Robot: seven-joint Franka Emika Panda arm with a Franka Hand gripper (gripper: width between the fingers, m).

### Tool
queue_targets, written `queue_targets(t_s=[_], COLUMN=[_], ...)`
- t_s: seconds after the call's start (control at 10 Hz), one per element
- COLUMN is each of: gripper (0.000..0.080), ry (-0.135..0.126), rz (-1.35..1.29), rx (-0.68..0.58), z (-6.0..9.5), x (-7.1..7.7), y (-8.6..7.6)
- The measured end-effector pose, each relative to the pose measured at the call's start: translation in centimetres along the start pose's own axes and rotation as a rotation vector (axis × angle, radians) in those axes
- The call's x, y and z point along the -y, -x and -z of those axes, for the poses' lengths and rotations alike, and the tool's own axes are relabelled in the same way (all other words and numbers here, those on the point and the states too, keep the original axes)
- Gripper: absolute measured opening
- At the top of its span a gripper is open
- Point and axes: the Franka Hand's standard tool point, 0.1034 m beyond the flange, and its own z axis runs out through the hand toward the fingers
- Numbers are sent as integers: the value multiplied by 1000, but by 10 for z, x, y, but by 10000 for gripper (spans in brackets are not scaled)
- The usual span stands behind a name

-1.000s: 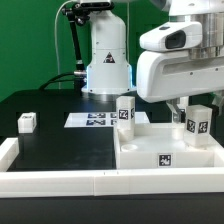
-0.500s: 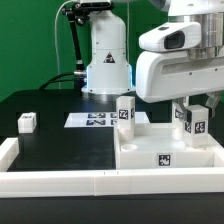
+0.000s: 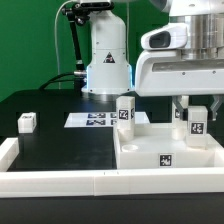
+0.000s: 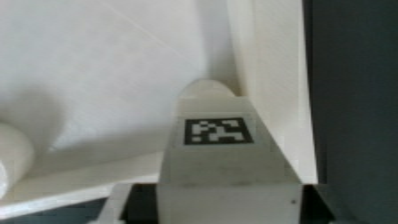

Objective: Assemble square table

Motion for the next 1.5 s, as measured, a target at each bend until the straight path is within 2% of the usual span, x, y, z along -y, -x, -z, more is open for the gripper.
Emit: queue_targets(t_s=[0.2, 0.4, 0.9, 1.0, 1.1, 1.2, 1.3, 1.5], gripper=[291, 291, 291, 463, 599, 599, 638, 647], ry=[-22, -26, -31, -31, -30, -31, -31, -29], rz=[-271, -475, -712, -701, -672, -648, -605, -363], rx=[10, 15, 21, 20, 20, 20, 19, 14], z=[0, 0, 0, 0, -1, -1, 0, 0], x=[-3, -4, -4, -4, -3, 0, 2, 4], y=[-2, -2, -3, -3, -2, -1, 1, 1])
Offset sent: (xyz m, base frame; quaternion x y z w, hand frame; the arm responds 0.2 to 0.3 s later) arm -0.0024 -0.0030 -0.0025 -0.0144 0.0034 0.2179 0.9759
